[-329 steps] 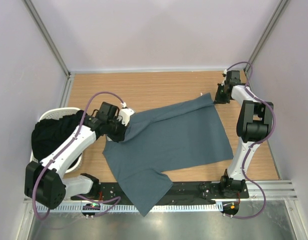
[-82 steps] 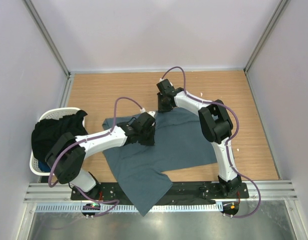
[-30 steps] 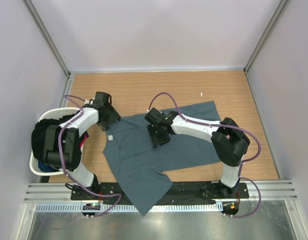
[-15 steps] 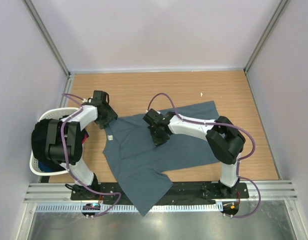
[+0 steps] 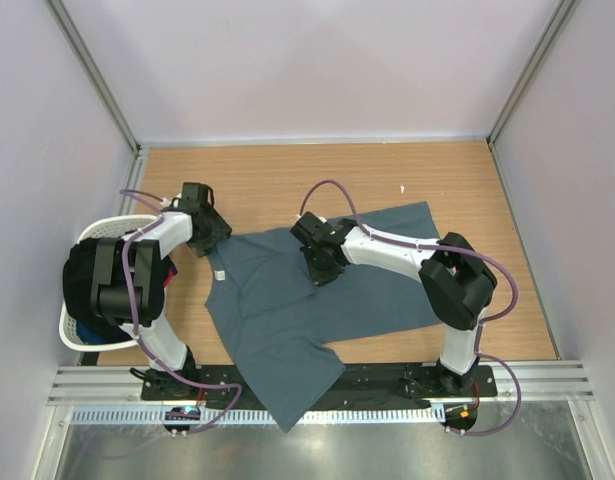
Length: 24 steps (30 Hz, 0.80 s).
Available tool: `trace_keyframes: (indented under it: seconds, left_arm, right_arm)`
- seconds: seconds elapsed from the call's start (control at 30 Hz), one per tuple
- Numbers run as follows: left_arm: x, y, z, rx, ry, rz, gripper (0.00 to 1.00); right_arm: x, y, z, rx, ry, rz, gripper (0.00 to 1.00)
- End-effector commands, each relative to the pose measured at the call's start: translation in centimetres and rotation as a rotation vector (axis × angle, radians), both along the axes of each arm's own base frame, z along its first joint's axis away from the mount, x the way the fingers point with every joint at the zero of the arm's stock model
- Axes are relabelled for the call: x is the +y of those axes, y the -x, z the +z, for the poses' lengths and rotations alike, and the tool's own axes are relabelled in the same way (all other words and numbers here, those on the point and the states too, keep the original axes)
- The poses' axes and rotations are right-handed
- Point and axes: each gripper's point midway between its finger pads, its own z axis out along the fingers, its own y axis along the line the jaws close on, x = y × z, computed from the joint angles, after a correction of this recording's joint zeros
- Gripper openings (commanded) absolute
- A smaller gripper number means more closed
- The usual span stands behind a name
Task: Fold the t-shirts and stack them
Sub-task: Fold the tshirt
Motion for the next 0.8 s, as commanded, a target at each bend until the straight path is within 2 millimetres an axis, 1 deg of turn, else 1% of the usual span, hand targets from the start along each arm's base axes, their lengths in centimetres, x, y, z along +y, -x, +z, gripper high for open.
trace_keyframes:
  seconds: [0.0,0.13,0.2,0.23,0.3,0.33,0.37,0.5,0.63,0.77]
  left_arm:
    - [1.1,-0.9,-0.3,-0.033,-0.020,0.020,0.68]
    - [1.3,-1.1,-0.6,-0.036,-0.014,0.024,0.68]
    - [1.2,-1.1,-0.7,-0.037,-0.008,0.019,0.68]
    - [1.1,-1.1,-0.7,-0.039,-0.004,0.016,0.68]
    - [1.2,-1.2,-0.6,-0.046,-0.004,0.017,0.68]
    - [1.1,-1.1,-0.8,-0.043,-0.005,0.014,0.68]
    - [1.2,-1.2,-0.8,-0.043,-0.006,0.014,0.68]
    - [1.2,-1.2,-0.8,-0.042,-0.006,0.007,0.68]
    - [1.4,-1.2,-1.0,-0.037,-0.003,0.007,0.68]
    - [1.4,-1.3,-1.0,-0.037,0.005,0.007,0.68]
  right_arm:
    - [-0.1,-1.5,4.0,-0.085,-0.051,-0.007,0.01]
    - [-0.5,-1.1,4.1,-0.073,-0.064,-0.010,0.01]
    - [-0.1,-0.8,4.2,-0.052,-0.088,-0.005,0.01]
    - [0.4,-0.7,4.1,-0.044,-0.111,-0.006,0.11]
    - [1.3,0.2,3.7,0.007,-0.163,0.009,0.21]
    - [1.7,0.2,3.6,0.009,-0.181,0.009,0.29]
    - [2.0,0.4,3.4,0.025,-0.193,0.012,0.31]
    - [2.1,0.6,2.2,0.052,-0.185,0.025,0.34]
    - [2.8,0.5,1.8,0.061,-0.207,0.030,0.35]
    - [2.8,0.7,0.4,0.085,-0.192,0.014,0.35]
